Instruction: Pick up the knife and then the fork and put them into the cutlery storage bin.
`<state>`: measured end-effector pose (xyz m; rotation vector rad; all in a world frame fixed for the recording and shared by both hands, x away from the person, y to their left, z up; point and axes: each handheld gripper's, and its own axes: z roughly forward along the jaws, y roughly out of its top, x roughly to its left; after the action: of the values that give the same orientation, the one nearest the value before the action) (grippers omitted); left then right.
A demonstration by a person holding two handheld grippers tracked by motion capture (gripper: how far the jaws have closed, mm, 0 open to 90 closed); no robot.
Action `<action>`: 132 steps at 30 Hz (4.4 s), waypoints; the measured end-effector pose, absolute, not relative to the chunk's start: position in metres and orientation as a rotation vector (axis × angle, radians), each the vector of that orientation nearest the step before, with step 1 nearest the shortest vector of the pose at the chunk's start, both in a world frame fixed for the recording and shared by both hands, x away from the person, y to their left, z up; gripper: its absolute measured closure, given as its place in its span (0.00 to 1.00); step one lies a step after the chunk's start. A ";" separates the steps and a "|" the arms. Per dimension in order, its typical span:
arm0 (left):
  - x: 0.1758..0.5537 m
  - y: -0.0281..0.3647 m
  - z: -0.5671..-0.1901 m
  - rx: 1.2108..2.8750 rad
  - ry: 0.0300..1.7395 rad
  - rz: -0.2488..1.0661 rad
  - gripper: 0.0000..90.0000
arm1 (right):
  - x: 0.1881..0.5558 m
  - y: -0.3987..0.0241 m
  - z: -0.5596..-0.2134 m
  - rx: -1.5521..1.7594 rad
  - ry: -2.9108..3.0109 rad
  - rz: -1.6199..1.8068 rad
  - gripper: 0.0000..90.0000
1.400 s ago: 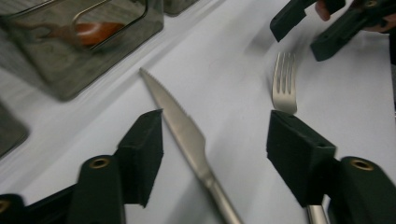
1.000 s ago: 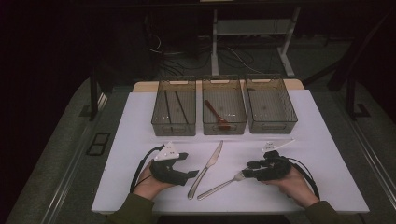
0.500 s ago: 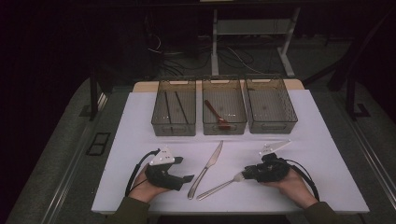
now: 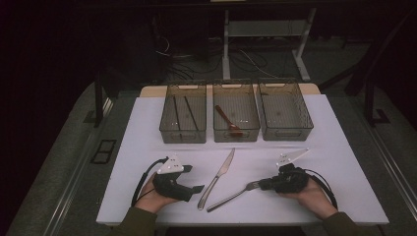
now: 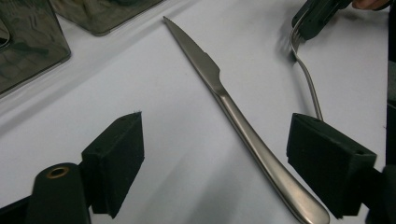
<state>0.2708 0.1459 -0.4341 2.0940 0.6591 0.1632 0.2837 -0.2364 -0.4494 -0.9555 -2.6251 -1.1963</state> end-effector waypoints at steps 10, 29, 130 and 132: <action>0.271 0.146 -0.436 2.086 0.659 0.183 0.04 | 0.282 -0.243 -0.443 -0.908 -2.570 -1.276 0.98; 0.272 0.148 -0.437 2.093 0.644 0.187 0.01 | 0.284 -0.268 -0.427 -1.026 -2.541 -1.413 0.99; 0.273 0.144 -0.439 2.100 0.660 0.177 0.01 | 0.338 -0.326 -0.374 -1.601 -2.676 -1.520 0.37; 0.273 0.144 -0.439 2.101 0.664 0.176 0.01 | 0.331 -0.321 -0.377 -1.547 -2.687 -1.529 0.36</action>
<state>0.2732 0.1437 -0.4387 2.1006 0.6638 0.1758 0.3308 -0.3210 -0.3773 -1.5473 -2.6873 -1.5294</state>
